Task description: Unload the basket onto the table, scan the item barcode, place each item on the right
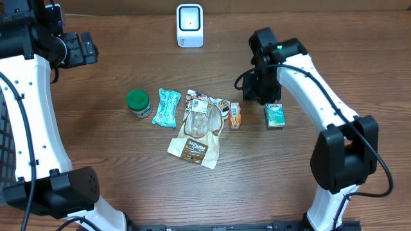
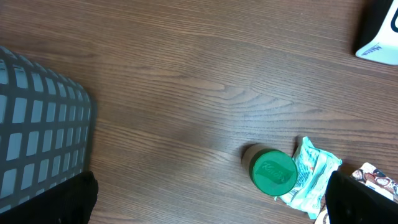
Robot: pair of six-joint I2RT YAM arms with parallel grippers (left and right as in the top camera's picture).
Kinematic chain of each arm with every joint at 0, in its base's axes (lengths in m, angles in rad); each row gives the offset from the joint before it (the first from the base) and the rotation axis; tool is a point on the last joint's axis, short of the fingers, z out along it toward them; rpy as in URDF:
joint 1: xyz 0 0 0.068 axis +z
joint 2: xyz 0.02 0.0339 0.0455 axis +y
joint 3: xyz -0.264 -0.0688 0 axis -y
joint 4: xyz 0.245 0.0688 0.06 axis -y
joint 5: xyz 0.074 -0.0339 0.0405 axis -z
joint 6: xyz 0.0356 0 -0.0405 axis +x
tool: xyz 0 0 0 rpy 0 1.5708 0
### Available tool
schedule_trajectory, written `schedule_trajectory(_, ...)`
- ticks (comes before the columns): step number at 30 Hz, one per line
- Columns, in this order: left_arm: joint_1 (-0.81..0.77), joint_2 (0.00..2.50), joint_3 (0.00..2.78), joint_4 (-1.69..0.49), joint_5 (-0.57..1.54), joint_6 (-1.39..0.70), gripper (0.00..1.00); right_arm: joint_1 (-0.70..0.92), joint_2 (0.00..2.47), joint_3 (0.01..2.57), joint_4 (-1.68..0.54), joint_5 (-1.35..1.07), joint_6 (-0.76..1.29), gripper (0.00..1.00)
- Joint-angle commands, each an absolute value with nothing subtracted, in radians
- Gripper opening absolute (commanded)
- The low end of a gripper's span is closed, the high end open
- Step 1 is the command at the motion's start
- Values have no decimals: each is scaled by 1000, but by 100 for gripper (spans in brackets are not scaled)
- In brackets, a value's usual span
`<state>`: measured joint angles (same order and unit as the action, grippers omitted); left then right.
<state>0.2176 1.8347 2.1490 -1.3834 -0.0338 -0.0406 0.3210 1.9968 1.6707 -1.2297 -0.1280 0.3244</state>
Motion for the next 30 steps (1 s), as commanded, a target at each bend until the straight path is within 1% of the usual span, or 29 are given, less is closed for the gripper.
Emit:
schedule_trajectory(1, 216, 1844, 2147, -1383, -25, -14, 99, 337, 2030, 1598, -1187, -200, 283, 31)
schedule_trajectory(3, 216, 1844, 2147, -1383, -25, -14, 99, 340, 2032, 1569, -1153, -196, 283, 27)
schedule_trajectory(6, 216, 1844, 2147, -1383, -25, -14, 99, 354, 2039, 1544, -1130, -124, 284, 24)
schedule_trajectory(11, 216, 1844, 2147, -1383, -25, -14, 100, 382, 2043, 1531, -1126, 33, 331, 24)
schedule_trajectory(15, 216, 1844, 2146, -1383, -25, -14, 100, 403, 2043, 1531, -1103, 2, 323, 24)
schedule_trajectory(18, 216, 1844, 2147, -1383, -25, -14, 99, 439, 2043, 1531, -1080, -57, 268, 24)
schedule_trajectory(22, 216, 1844, 2147, -1383, -25, -14, 100, 529, 2043, 1531, -1061, -65, 218, 24)
schedule_trajectory(26, 216, 1844, 2147, -1383, -25, -14, 99, 607, 2043, 1533, -1043, -65, 215, 24)
schedule_trajectory(30, 216, 1844, 2147, -1383, -25, -14, 99, 646, 2043, 1541, -1024, -66, 220, 30)
